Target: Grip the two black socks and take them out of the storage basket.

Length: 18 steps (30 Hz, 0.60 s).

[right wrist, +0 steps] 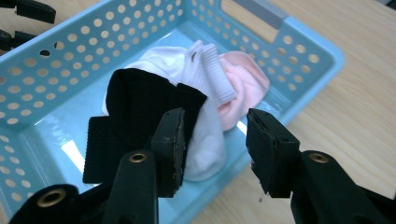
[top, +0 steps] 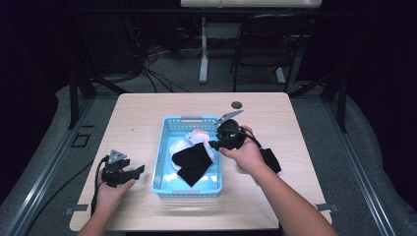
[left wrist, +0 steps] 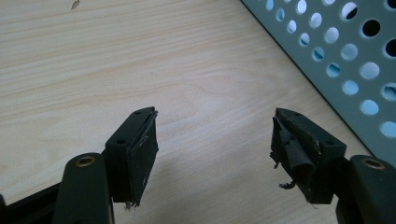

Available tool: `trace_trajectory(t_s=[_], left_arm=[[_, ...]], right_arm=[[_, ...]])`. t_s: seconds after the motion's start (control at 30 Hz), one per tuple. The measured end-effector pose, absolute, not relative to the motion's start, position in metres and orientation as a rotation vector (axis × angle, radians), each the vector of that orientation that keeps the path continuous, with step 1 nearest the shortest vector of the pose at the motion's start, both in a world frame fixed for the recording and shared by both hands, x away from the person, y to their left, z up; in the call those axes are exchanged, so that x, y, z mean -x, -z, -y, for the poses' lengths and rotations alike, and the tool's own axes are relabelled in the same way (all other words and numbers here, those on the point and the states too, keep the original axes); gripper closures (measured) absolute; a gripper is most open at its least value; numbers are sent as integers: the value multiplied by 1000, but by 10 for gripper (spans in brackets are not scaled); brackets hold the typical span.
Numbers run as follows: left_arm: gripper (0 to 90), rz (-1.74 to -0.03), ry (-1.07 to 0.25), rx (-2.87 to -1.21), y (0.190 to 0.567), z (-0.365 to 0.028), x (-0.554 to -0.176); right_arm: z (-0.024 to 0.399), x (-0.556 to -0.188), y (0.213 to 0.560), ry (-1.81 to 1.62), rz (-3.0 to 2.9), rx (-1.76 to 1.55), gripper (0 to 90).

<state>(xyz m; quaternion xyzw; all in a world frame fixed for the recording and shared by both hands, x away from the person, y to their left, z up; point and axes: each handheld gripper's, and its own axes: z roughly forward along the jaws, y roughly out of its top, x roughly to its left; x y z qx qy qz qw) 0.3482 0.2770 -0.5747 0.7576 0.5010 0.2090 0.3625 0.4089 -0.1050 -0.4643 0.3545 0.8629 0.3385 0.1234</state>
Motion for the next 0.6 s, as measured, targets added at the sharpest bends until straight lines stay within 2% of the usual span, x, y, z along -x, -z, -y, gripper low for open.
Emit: trace_trajectory(t_s=[0.17, 0.6], left_arm=[[318, -1291, -539, -1948, 574, -278, -348], [313, -1293, -538, -1951, 574, -278, -349]], right_arm=[[83, -418, 475, -975, -2548, -1040, 567], [59, -432, 493, -888, -2603, -1091, 592]])
